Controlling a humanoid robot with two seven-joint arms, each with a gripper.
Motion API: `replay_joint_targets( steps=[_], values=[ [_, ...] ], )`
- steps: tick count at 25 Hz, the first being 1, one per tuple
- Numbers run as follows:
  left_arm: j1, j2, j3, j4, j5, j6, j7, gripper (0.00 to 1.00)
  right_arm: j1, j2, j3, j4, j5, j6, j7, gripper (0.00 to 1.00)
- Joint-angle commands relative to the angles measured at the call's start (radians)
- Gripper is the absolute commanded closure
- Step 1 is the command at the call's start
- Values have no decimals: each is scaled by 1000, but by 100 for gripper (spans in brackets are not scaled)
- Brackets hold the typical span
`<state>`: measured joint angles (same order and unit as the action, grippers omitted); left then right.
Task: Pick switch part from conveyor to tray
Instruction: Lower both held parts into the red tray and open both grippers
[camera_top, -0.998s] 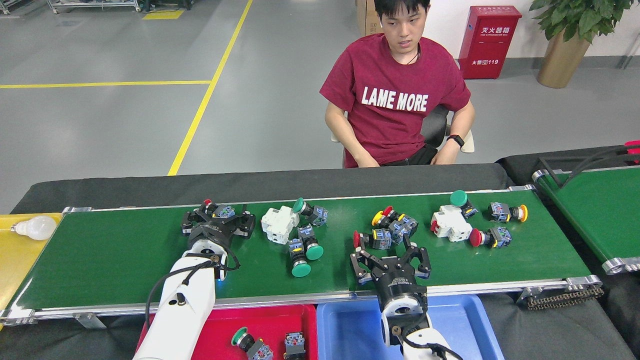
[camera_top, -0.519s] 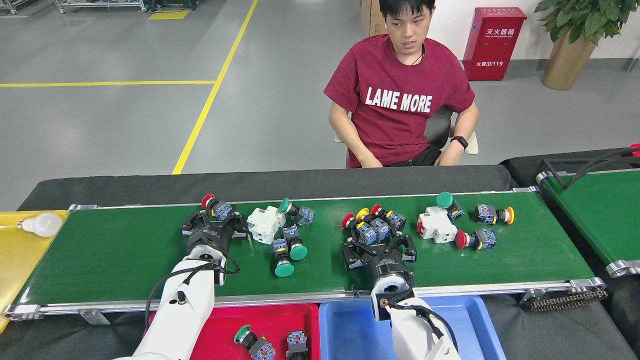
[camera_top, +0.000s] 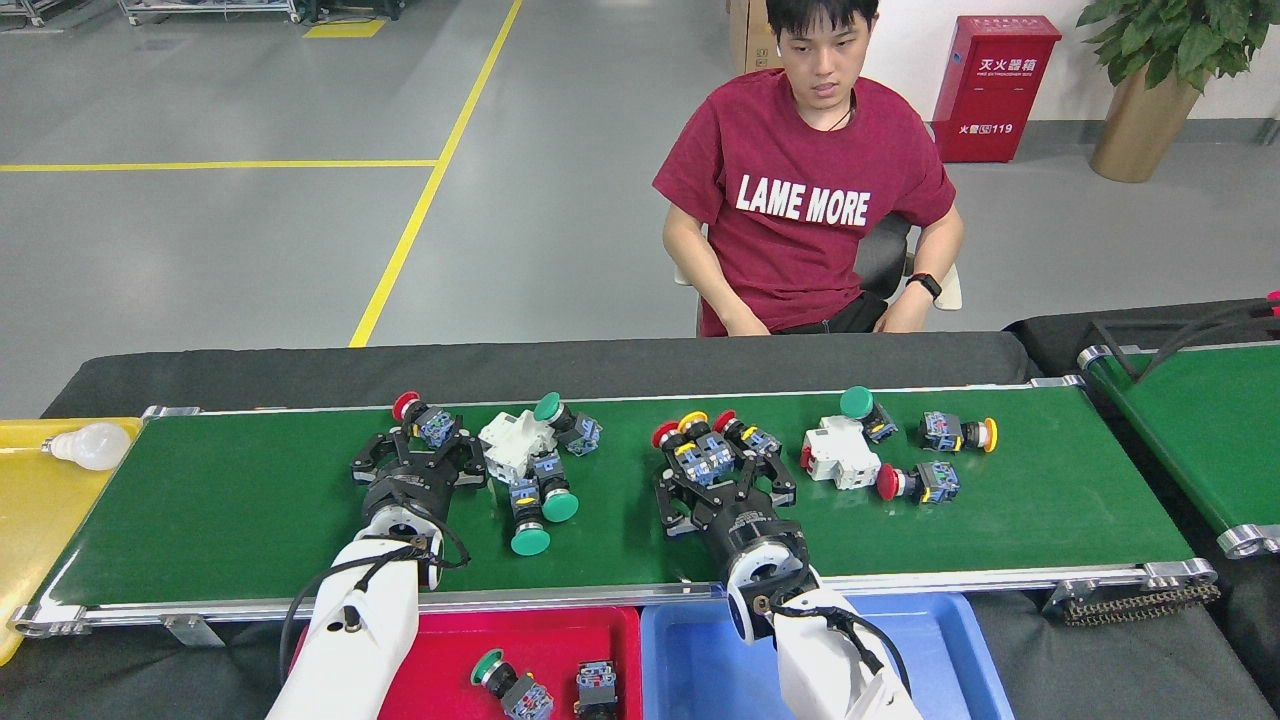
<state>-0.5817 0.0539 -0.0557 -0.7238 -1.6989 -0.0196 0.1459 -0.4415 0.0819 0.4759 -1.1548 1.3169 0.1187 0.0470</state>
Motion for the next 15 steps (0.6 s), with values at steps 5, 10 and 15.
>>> replay_joint_targets(
  steps=[5, 10, 15],
  values=[
    [266, 162, 8, -471, 8, -434, 12, 93, 190, -172, -2, -382, -111, -237, 80, 93],
    [562, 219, 62, -835, 84, -744, 4, 89, 383, -194, -3, -545, -117, -465, 82, 92],
    [749, 218, 85, -990, 130, -766, 1, 62, 471, -191, 12, -571, -108, -616, 97, 88]
  ],
)
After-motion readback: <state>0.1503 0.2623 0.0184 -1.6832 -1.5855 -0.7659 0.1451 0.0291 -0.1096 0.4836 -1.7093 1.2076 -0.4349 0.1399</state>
